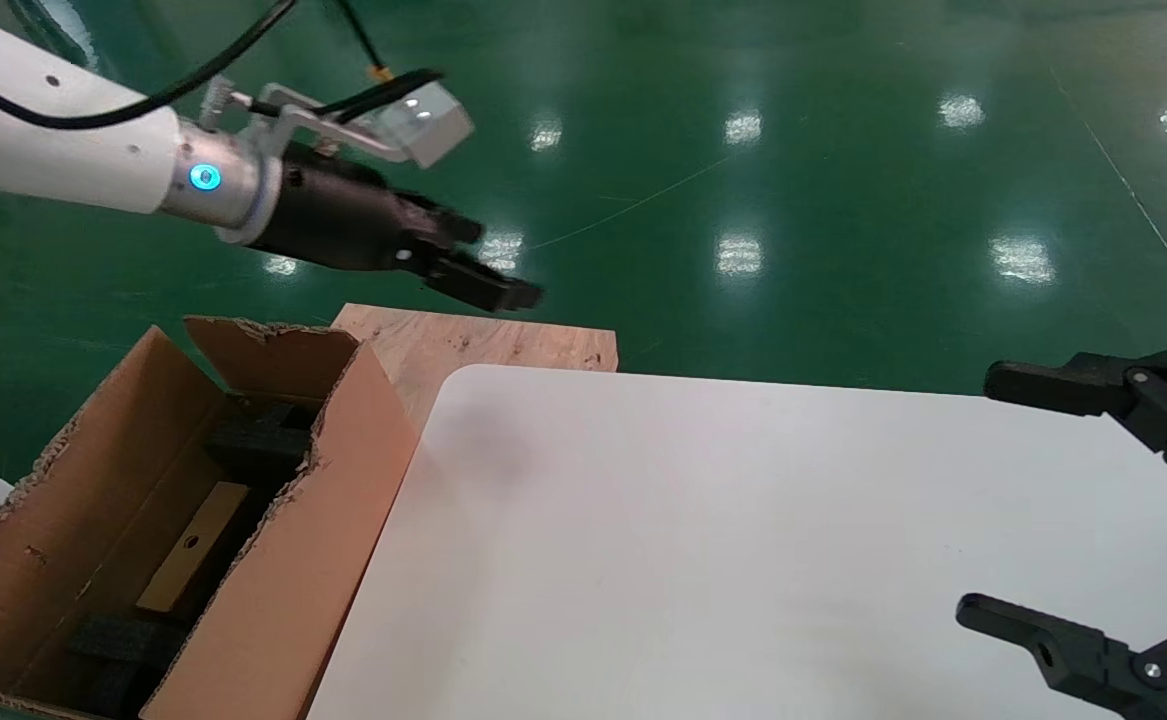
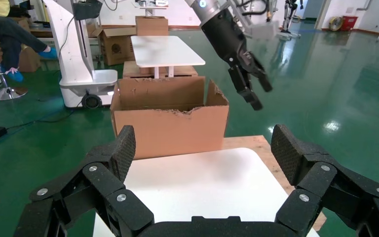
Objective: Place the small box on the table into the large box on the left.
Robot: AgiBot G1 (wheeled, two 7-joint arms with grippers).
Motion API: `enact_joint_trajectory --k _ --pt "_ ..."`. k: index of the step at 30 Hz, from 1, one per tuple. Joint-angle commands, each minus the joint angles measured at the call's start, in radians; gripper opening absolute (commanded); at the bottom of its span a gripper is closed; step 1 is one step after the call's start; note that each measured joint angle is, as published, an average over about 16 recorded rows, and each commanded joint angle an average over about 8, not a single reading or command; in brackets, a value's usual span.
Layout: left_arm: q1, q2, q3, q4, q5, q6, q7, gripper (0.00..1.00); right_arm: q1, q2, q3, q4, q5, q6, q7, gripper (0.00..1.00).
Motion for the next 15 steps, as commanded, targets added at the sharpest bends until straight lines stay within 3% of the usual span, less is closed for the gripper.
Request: enact_joint_trajectory --k 1,7,15 --pt "0.0 -0.023 -0.01 -0.123 -0.015 -0.026 -0.048 1.0 0.0 0.0 0.0 0.0 0.0 0.0 0.0 1.0" --pt "0.001 -0.044 -0.028 -0.255 -0.039 -0.064 -0.102 1.0 0.0 0.0 0.0 0.0 0.0 0.0 0.0 1.0" --pt "0.009 -0.039 -0.028 -0.21 -0.032 -0.052 -0.08 1.0 0.0 0.0 0.0 0.0 0.0 0.0 0.0 1.0"
